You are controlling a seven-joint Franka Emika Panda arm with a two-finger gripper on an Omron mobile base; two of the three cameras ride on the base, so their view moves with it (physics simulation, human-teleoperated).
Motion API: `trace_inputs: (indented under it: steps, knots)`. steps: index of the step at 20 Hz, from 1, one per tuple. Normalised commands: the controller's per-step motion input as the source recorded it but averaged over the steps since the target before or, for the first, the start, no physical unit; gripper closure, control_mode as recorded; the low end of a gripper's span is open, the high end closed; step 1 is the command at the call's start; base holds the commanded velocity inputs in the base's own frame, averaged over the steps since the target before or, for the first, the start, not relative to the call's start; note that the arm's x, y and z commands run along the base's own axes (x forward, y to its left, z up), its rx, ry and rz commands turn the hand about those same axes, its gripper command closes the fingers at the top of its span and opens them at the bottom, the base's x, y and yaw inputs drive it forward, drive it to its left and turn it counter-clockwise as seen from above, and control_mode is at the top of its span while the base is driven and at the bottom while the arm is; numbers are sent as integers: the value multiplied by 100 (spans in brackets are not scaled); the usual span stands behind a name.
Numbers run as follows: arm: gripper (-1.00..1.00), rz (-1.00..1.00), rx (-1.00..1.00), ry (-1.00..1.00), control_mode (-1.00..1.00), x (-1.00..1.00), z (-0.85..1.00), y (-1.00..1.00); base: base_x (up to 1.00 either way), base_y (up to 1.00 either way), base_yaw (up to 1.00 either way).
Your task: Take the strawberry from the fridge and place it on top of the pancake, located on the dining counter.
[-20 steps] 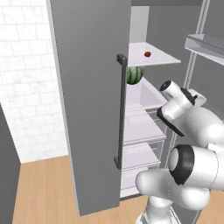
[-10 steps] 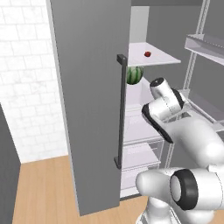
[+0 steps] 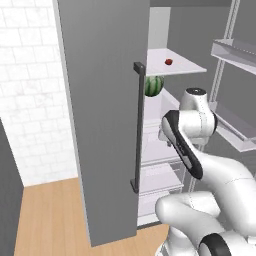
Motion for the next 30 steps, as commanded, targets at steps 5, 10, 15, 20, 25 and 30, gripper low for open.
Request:
trace_inputs:
  steps: [5, 10, 15, 20, 25, 30]
  knots:
    - [-100, -3, 7, 0, -100, -100, 54, 35, 0, 0, 0]
    - [-100, 3, -9, 5, -100, -79, 59, 11, 0, 0, 0]
    - [-100, 8, -11, 1, -100, -28, 5, -20, 0, 0, 0]
    - [-100, 14, -1, -6, -100, -6, -13, -39, 0, 0, 0]
    - [-100, 15, -2, 0, -100, -2, -4, -9, 0, 0, 0]
    - [-100, 0, 0, 0, -100, 0, 0, 0, 0, 0, 0]
